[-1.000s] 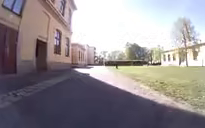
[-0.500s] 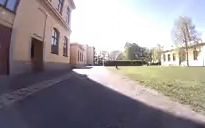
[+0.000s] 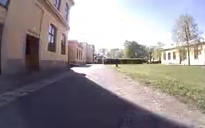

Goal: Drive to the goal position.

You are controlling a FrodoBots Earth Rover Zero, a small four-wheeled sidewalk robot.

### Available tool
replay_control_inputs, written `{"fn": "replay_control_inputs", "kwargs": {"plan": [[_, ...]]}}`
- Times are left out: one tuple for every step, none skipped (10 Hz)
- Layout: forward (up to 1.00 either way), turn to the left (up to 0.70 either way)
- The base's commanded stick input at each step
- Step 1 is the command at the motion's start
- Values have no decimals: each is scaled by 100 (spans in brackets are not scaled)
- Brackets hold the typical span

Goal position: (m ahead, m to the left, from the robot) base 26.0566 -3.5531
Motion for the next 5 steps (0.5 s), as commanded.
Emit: {"fn": "replay_control_inputs", "kwargs": {"plan": [[100,0],[100,0],[100,0],[100,0],[100,0]]}}
